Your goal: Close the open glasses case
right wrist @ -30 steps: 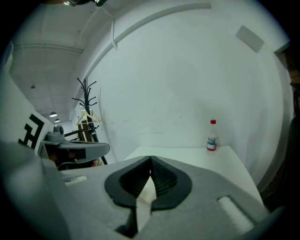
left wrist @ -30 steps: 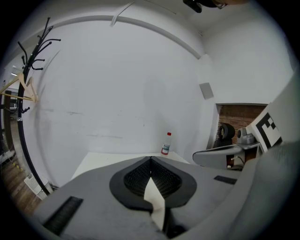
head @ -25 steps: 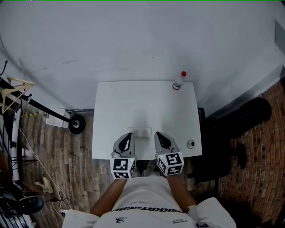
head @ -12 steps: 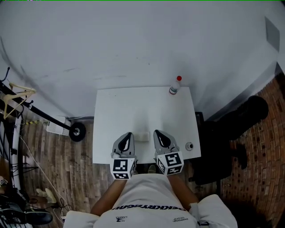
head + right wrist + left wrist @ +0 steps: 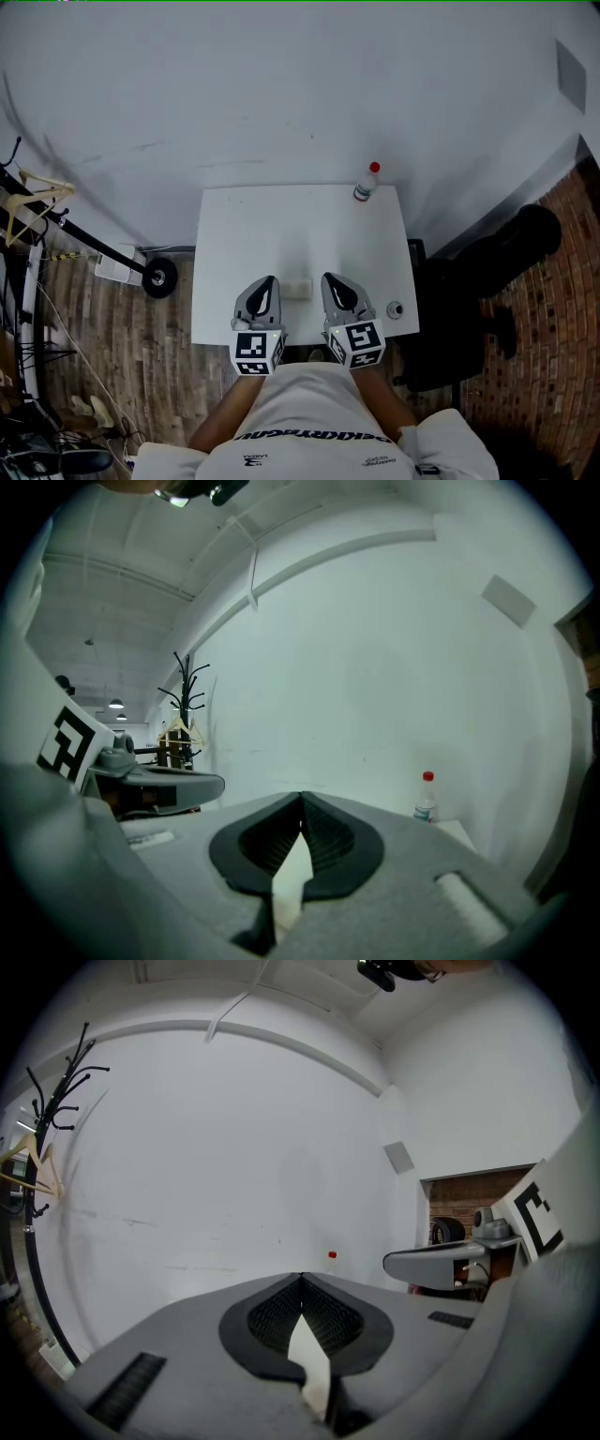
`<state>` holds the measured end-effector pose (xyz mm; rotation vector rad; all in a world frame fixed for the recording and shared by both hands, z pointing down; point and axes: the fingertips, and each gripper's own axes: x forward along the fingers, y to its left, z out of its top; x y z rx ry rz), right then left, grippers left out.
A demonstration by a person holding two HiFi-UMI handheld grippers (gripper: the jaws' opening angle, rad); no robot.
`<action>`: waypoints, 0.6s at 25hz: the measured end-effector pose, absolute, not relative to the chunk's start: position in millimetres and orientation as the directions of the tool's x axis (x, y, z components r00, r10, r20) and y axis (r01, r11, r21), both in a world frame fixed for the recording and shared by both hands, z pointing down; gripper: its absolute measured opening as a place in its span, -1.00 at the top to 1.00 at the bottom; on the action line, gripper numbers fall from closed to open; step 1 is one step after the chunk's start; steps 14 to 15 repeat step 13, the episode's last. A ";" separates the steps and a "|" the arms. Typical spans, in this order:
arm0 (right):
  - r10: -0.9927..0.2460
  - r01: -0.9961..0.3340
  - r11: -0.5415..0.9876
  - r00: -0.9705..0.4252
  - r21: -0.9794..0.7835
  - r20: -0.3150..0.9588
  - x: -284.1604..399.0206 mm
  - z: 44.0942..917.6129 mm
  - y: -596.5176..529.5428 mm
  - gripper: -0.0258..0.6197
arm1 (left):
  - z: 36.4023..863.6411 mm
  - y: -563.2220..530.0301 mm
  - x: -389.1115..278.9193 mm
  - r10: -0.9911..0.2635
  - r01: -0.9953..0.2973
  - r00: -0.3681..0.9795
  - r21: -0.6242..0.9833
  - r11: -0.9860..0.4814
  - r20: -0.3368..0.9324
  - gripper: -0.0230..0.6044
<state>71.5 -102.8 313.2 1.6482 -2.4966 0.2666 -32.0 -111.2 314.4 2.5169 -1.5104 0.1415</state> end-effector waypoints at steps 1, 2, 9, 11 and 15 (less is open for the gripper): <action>-0.896 -0.920 0.385 -0.391 -0.072 0.210 71.6 313.3 -102.9 0.93 | 314.6 -111.3 -31.9 -0.862 -0.881 0.472 0.124 -0.456 0.185 0.94; -0.896 -0.920 0.384 -0.391 -0.072 0.210 71.7 313.6 -103.0 0.93 | 314.9 -111.5 -31.9 -0.862 -0.881 0.472 0.124 -0.456 0.186 0.94; -0.898 -0.923 0.378 -0.386 -0.075 0.211 75.2 315.3 -99.9 0.94 | 315.3 -109.1 -28.1 -0.860 -0.879 0.476 0.122 -0.460 0.183 0.94; -0.898 -0.922 0.379 -0.387 -0.075 0.209 75.7 315.5 -100.3 0.94 | 314.7 -109.2 -26.9 -0.861 -0.879 0.476 0.121 -0.461 0.181 0.94; -0.898 -0.922 0.381 -0.388 -0.074 0.207 76.3 315.6 -101.0 0.94 | 314.3 -109.5 -25.4 -0.861 -0.879 0.477 0.121 -0.461 0.178 0.94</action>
